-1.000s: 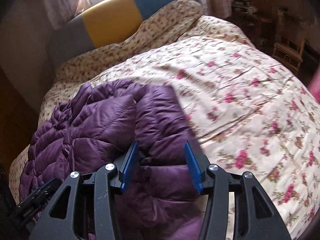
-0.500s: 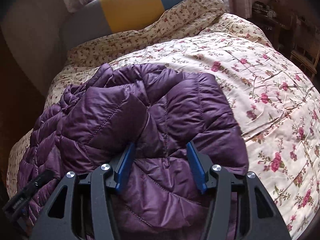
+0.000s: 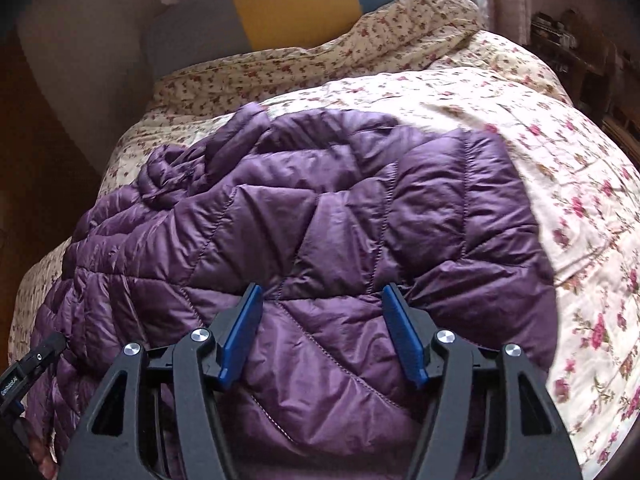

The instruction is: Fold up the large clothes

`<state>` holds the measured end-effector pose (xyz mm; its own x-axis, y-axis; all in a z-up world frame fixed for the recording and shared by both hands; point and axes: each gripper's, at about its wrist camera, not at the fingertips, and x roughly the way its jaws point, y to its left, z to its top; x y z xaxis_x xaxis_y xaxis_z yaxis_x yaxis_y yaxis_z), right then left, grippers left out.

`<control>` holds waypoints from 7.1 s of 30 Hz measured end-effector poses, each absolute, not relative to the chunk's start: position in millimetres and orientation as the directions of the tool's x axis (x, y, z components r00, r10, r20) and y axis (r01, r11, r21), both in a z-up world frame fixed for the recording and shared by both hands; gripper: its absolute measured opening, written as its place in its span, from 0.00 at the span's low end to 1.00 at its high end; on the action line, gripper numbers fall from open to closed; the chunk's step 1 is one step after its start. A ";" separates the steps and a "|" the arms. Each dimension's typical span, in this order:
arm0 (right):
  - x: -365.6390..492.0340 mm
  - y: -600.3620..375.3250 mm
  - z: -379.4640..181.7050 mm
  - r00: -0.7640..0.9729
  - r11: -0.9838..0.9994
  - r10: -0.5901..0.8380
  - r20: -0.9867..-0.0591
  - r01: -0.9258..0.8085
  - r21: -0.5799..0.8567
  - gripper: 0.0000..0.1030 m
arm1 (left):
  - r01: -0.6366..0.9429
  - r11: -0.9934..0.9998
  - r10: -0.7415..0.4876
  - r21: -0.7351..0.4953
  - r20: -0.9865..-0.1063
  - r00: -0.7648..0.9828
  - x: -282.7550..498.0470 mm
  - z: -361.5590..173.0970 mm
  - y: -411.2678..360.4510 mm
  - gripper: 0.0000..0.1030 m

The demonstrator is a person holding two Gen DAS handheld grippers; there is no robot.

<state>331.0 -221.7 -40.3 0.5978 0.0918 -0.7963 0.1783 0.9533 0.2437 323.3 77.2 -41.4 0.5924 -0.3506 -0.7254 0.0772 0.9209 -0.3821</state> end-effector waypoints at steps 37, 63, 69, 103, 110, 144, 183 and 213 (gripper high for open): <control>303.8 -284.7 -21.2 0.664 0.961 0.013 -0.748 0.198 0.192 0.71 | -0.045 0.935 -0.234 -0.352 -0.707 0.667 312.7 -36.8 88.3 0.61; 351.0 -248.1 -72.7 0.588 0.991 -0.101 -0.803 0.130 -0.029 0.82 | -0.001 0.962 -0.216 -0.274 -0.760 0.613 310.9 -62.2 69.2 0.05; 352.6 -250.5 -79.9 0.595 0.991 -0.099 -0.798 0.128 -0.028 0.83 | -0.031 0.970 -0.162 -0.241 -0.735 0.659 299.4 -50.2 71.2 0.26; 355.6 -243.5 -83.3 0.608 0.990 -0.118 -0.785 0.130 -0.048 0.84 | -0.042 0.942 -0.224 -0.332 -0.720 0.657 274.1 -47.6 83.2 0.66; 356.3 -243.3 -83.4 0.608 0.990 -0.119 -0.785 0.131 -0.049 0.84 | -0.356 0.842 -0.069 -0.406 -0.734 0.675 171.6 -50.9 221.4 0.65; 355.1 -243.7 -82.0 0.611 0.990 -0.118 -0.783 0.132 -0.046 0.84 | -0.272 0.842 -0.077 -0.466 -0.603 0.794 224.5 9.8 219.5 0.08; 351.1 -249.4 -79.9 0.620 0.992 -0.091 -0.779 0.129 -0.013 0.84 | 0.227 0.803 -0.565 -0.552 -0.581 0.585 338.4 -6.2 -16.9 0.62; 332.9 -245.0 -37.0 0.633 0.979 0.107 -0.767 0.070 0.194 0.07 | 0.077 0.942 -0.289 -0.327 -0.670 0.684 315.7 -23.7 59.2 0.62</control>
<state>332.9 -245.0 -37.0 0.6328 0.1068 -0.7669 0.0698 0.9785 0.1939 315.7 59.2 -23.7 0.6835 -0.2889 -0.6703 0.0774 0.9418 -0.3270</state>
